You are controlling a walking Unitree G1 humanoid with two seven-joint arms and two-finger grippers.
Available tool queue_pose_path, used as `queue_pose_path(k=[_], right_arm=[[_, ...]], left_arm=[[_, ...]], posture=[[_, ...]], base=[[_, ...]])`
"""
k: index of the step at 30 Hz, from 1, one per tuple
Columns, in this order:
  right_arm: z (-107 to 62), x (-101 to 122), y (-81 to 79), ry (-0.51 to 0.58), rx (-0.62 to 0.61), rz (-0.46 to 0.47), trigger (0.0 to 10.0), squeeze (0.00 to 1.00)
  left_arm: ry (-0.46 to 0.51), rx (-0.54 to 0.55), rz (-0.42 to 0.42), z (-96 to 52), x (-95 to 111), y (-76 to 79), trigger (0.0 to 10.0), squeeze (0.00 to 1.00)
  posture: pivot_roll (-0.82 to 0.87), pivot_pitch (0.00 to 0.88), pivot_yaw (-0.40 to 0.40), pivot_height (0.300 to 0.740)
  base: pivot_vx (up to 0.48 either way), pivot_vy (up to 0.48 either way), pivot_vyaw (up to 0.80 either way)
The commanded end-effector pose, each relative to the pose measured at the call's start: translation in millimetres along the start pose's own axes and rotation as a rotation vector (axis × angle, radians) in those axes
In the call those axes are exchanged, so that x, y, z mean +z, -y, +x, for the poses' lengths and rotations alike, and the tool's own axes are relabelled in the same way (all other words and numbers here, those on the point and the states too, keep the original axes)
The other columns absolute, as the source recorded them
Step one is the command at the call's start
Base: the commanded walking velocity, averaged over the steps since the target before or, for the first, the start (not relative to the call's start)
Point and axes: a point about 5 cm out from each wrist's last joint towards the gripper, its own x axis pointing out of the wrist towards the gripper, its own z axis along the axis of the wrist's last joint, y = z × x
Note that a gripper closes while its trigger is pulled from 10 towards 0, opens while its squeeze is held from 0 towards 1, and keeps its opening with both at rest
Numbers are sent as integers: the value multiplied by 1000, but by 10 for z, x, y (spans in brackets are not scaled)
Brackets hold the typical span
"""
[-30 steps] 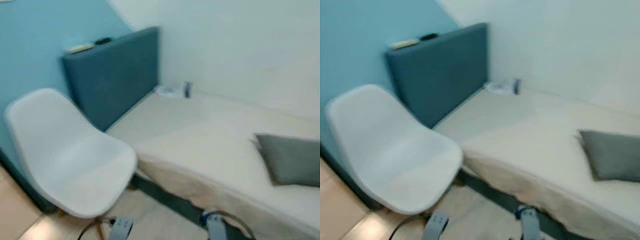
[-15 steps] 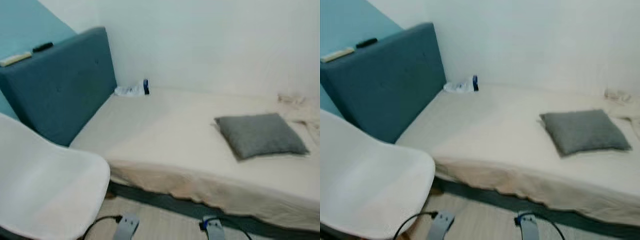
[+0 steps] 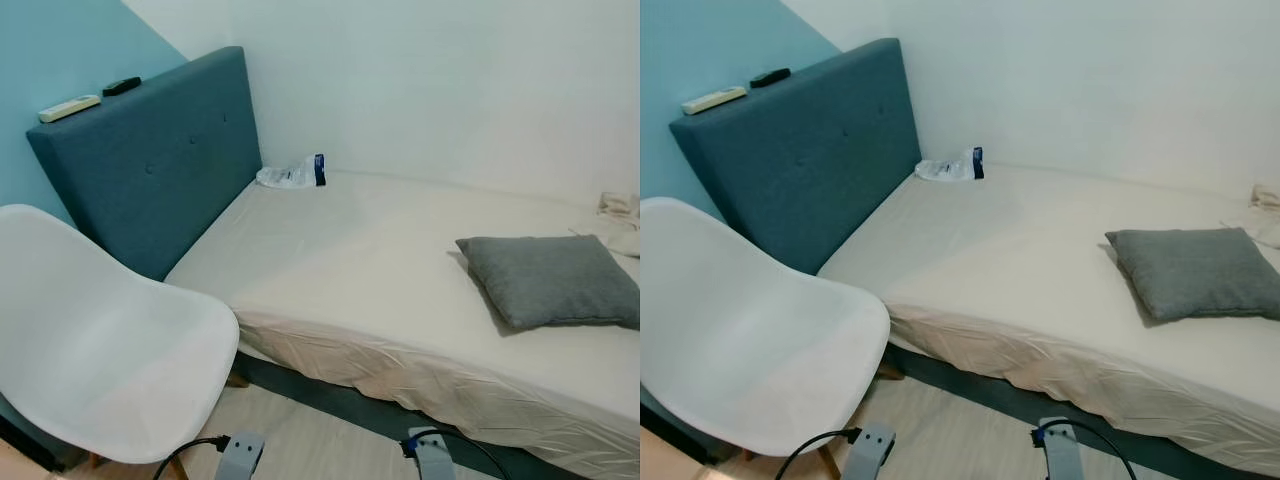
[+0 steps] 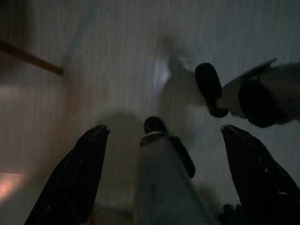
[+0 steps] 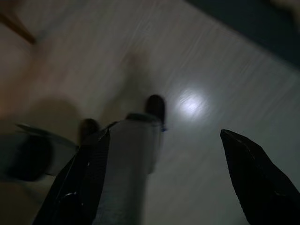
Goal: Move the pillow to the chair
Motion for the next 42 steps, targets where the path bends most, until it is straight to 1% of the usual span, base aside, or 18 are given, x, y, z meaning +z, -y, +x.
queue_pose_path(k=[1, 2, 4, 5, 7, 8, 9, 10, 11, 13, 18, 19, 22, 32, 42], right_arm=[[9, 74, -43, 20, 21, -91, 10000, 0], [9, 74, -43, 20, 21, -91, 10000, 0], [14, 137, -68, 34, 36, -145, 10000, 0], [14, 137, -68, 34, 36, -145, 10000, 0], [17, 195, -86, 48, 43, -160, 10000, 0], [19, 221, -93, 54, 43, -159, 10000, 0], [19, 221, -93, 54, 43, -159, 10000, 0], [23, 264, -113, 67, 45, -150, 10000, 0], [23, 264, -113, 67, 45, -150, 10000, 0], [23, 268, -117, 69, 45, -150, 10000, 0], [20, 225, -95, 58, 42, -109, 10000, 0], [18, 210, -82, 56, 38, -87, 10000, 0], [15, 183, -61, 53, 33, -57, 10000, 0], [8, 165, -21, 52, 21, -29, 10000, 0], [7, 166, -16, 48, 22, -37, 10000, 0]], left_arm=[[-2, 43, -43, -10, -36, -44, 10000, 0], [-2, 43, -43, -10, -36, -44, 10000, 0], [-1, 65, -92, -19, -69, -73, 10000, 0], [-1, 65, -92, -19, -69, -73, 10000, 0], [-10, 74, -130, -34, -138, -87, 10000, 0], [-18, 74, -135, -42, -182, -85, 10000, 0], [-18, 74, -135, -42, -182, -85, 10000, 0], [-30, 68, -140, -55, -258, -68, 10000, 0], [-30, 68, -140, -55, -258, -68, 10000, 0], [-37, 61, -138, -61, -295, -54, 10000, 0], [-35, 40, -109, -58, -288, -35, 10000, 0], [-35, 33, -90, -53, -264, -36, 10000, 0], [-31, 26, -58, -43, -209, -49, 10000, 0], [-30, 32, -40, -43, -174, -91, 10000, 0], [-43, 16, -42, -46, -226, -46, 10000, 0]], posture=[[17, 0, -58, 740], [17, 0, -58, 740], [43, 0, -79, 740], [43, 0, -79, 740], [51, 0, -84, 740], [50, 0, -83, 740], [50, 0, -83, 740], [45, 0, -78, 740], [45, 0, -78, 740], [43, 0, -76, 740], [34, 0, -67, 740], [15, 0, -49, 740], [2, 0, -38, 740], [-11, 0, -29, 740], [-1, 0, -36, 740]], base=[[0, 0, 0], [0, 0, 0], [0, 0, 0], [0, 0, 0], [0, 0, 0], [0, 0, 0], [0, 0, 0], [0, 0, 0], [0, 0, 0], [0, 0, 0], [0, 0, 0], [0, -416, 0], [0, -424, 0], [0, -422, 0], [0, -422, 0]])
